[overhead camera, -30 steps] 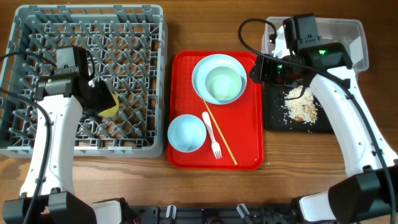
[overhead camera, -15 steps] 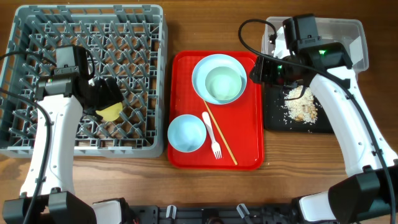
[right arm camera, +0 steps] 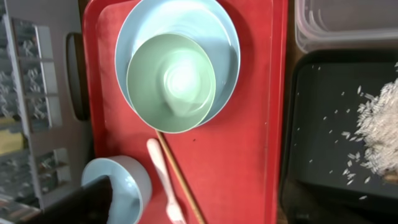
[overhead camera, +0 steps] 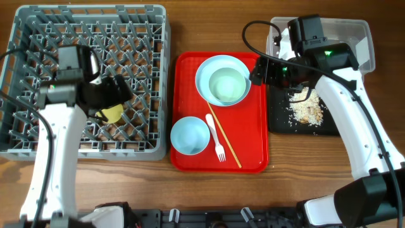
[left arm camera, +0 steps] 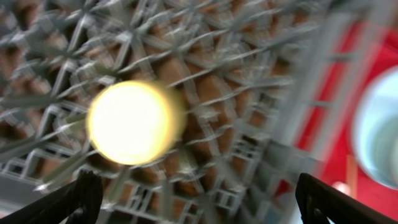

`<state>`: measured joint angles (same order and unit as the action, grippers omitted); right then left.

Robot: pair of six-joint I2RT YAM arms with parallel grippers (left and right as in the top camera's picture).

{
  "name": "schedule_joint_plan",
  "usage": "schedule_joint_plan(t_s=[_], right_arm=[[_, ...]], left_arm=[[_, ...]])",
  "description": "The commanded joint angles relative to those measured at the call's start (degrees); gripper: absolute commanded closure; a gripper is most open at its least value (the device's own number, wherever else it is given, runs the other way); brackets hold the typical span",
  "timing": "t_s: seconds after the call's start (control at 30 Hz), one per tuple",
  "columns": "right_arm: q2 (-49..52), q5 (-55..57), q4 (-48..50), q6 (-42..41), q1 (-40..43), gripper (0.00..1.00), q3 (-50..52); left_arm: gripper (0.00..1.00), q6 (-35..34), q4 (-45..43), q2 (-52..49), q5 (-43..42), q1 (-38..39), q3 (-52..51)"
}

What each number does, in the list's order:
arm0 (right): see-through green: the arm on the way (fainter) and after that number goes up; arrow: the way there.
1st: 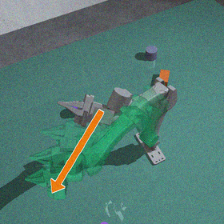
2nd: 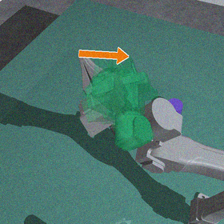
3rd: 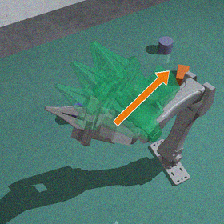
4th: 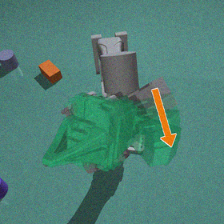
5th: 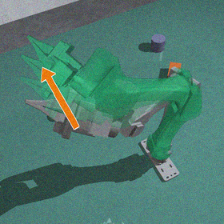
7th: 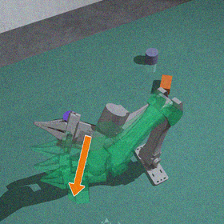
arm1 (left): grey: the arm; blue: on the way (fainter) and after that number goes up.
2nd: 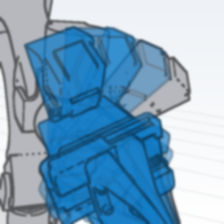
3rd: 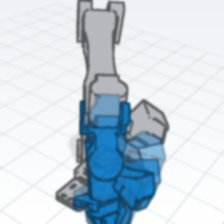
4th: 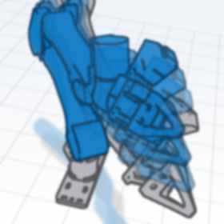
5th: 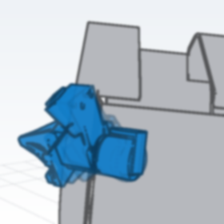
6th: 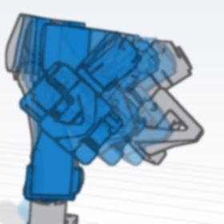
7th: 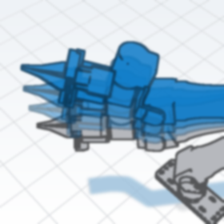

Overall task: Sort waste into correct bins and load items into the dishwasher rack
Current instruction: 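Reach left gripper to the light-blue bowl on the tray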

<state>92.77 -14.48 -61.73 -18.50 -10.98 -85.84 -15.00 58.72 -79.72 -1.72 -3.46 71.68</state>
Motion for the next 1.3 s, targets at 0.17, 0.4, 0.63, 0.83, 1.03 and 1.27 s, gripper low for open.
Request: schedule_joint_plan(t_s=[0.17,0.4,0.63,0.83,1.03,1.27], right_arm=[[0.6,1.2,-1.7,-0.3,1.0,0.05,0.1],[0.6,2.0,-5.8,-4.2,4.6,0.04,0.1],[0.6,2.0,-8.4,-4.0,7.1,0.02,0.1],[0.6,2.0,-8.7,-4.0,7.3,0.02,0.1],[0.6,2.0,-8.7,-4.0,7.3,0.03,0.1],[0.6,2.0,-8.8,-4.0,7.3,0.03,0.1]], left_arm=[[0.0,-0.5,-1.5,2.1,-1.9,19.9,1.7],[0.0,-1.5,-5.4,-4.9,-1.9,36.8,1.7],[0.0,-5.7,-6.1,-16.4,-1.7,44.4,1.7],[0.2,-6.5,-5.9,-25.6,-1.8,46.5,1.7],[0.51,-6.5,-6.4,-29.4,-2.1,46.9,1.7],[0.96,-6.5,-6.8,-29.1,-2.3,46.9,2.0]])
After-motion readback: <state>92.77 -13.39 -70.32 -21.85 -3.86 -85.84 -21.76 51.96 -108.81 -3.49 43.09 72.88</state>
